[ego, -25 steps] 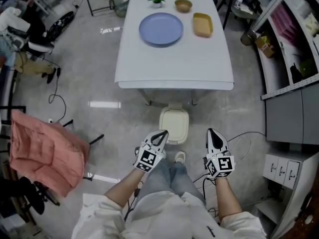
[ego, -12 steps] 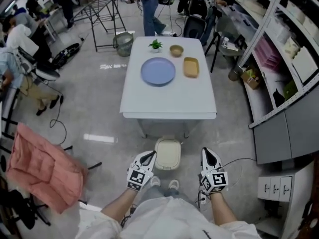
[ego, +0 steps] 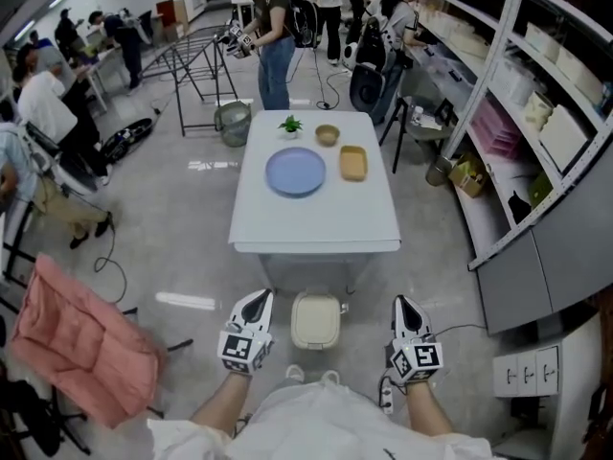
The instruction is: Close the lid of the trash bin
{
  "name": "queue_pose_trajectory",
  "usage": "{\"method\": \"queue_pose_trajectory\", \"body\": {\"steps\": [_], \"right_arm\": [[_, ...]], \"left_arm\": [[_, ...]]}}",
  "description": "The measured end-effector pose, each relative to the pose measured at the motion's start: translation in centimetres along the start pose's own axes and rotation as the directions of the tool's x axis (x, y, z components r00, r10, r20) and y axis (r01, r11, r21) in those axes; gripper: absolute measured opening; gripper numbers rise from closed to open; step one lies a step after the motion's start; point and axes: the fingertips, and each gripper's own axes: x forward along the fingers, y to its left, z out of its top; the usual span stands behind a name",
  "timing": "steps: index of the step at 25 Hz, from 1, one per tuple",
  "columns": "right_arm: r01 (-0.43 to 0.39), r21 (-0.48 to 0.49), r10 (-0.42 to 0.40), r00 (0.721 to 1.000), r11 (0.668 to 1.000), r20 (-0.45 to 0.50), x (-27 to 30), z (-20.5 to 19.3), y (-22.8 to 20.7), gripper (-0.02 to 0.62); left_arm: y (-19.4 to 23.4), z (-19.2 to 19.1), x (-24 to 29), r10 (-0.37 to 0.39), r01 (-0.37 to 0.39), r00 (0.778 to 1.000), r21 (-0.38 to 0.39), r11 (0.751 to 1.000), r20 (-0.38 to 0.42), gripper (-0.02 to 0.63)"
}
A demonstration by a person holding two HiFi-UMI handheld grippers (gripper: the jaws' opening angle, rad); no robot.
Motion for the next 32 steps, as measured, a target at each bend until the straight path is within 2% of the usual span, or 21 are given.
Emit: {"method": "queue_pose_trajectory", "body": {"steps": [4, 7, 15, 25, 29, 32], "right_arm": [[0.034, 0.006, -0.034, 0.999, 0.999, 0.031, -1.0, 1.4, -2.0, 0.018], [0.053, 0.01, -0.054, 0.997, 0.999, 0.049, -1.8, 2.4, -3.0, 0.018], [0.054, 0.011, -0.055, 0.995, 0.998, 0.087, -2.3, 4.1, -3.0, 0.018], [0.067, 0.031, -0.07, 0.994, 0.997, 0.082, -2.9, 4.1, -3.2, 0.017], [0.072, 0.03, -0.074, 0.995, 0.997, 0.074, -3.1, 3.6, -2.5, 0.017], [0.069, 0.027, -0.071, 0.995, 0.997, 0.065, -3.4, 3.2, -2.0, 0.017]], "left_arm": [[0.0, 2.3, -0.5, 0.022, -0.023, 0.998, 0.021, 1.0, 0.051, 0.025], [0.0, 3.2, -1.4, 0.046, -0.047, 0.998, 0.024, 0.999, 0.052, 0.025], [-0.3, 4.1, -2.3, 0.049, -0.051, 0.997, 0.034, 0.998, 0.065, 0.025], [-0.9, 5.6, -1.8, 0.029, -0.034, 0.995, 0.049, 0.998, 0.099, 0.025], [-0.6, 4.7, -2.4, 0.04, -0.043, 0.996, 0.038, 0.998, 0.078, 0.025], [-0.9, 4.6, -2.8, 0.012, -0.018, 0.995, 0.056, 0.998, 0.099, 0.025]]}}
